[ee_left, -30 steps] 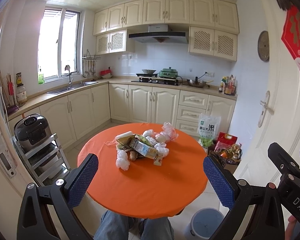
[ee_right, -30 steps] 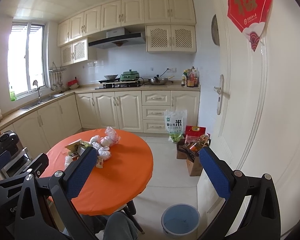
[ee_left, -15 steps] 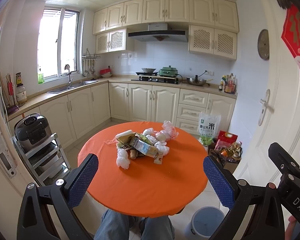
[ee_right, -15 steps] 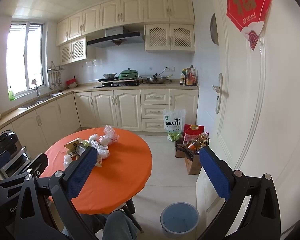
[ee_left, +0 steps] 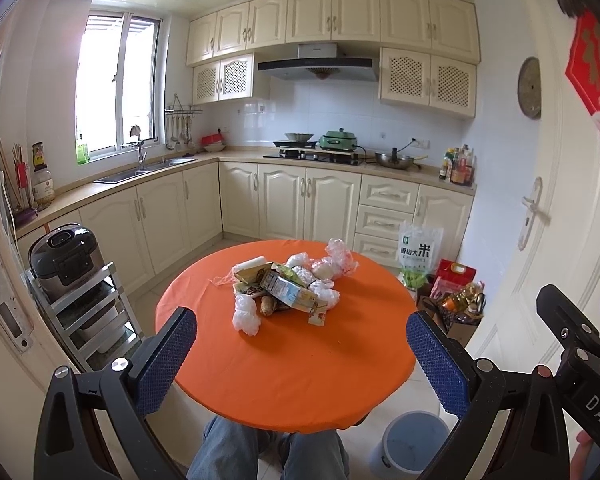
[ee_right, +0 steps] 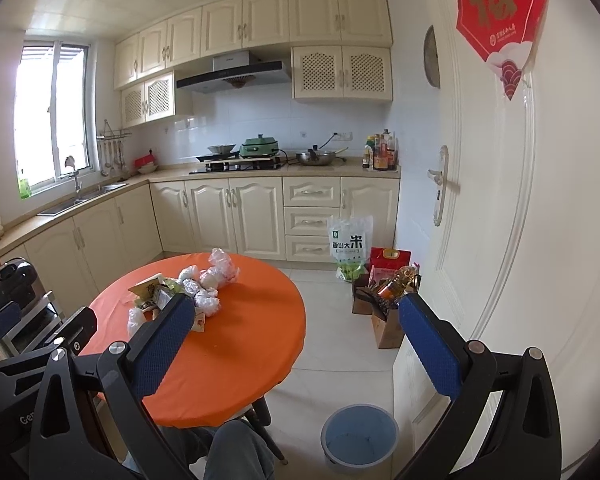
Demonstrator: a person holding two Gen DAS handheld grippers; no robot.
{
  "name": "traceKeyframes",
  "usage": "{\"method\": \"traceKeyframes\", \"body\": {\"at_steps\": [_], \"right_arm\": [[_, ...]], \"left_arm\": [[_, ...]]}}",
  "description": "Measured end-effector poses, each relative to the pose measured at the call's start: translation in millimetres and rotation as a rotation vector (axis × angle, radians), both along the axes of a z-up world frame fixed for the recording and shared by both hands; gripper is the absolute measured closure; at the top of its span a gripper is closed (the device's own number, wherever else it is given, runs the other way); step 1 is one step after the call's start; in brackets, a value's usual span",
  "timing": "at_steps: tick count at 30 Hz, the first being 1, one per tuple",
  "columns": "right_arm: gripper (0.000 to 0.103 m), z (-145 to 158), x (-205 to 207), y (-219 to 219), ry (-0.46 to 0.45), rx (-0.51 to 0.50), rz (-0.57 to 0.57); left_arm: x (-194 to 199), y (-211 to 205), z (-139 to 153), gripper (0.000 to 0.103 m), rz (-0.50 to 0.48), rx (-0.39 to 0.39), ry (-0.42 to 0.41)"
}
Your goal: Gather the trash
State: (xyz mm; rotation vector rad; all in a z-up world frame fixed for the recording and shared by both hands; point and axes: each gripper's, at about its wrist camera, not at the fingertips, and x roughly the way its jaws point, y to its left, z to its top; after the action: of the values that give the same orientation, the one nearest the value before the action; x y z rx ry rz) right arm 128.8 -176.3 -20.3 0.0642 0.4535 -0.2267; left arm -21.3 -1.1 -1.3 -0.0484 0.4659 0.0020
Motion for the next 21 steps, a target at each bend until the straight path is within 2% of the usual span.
{"method": "traceKeyframes", "body": {"at_steps": [21], "right_arm": [[0.000,-2.9,4.8,-2.5,0.016,0.009,0.003]], "left_arm": [[4.8,3.3,-1.7,0.001,-0.002,0.009,0.015]]}}
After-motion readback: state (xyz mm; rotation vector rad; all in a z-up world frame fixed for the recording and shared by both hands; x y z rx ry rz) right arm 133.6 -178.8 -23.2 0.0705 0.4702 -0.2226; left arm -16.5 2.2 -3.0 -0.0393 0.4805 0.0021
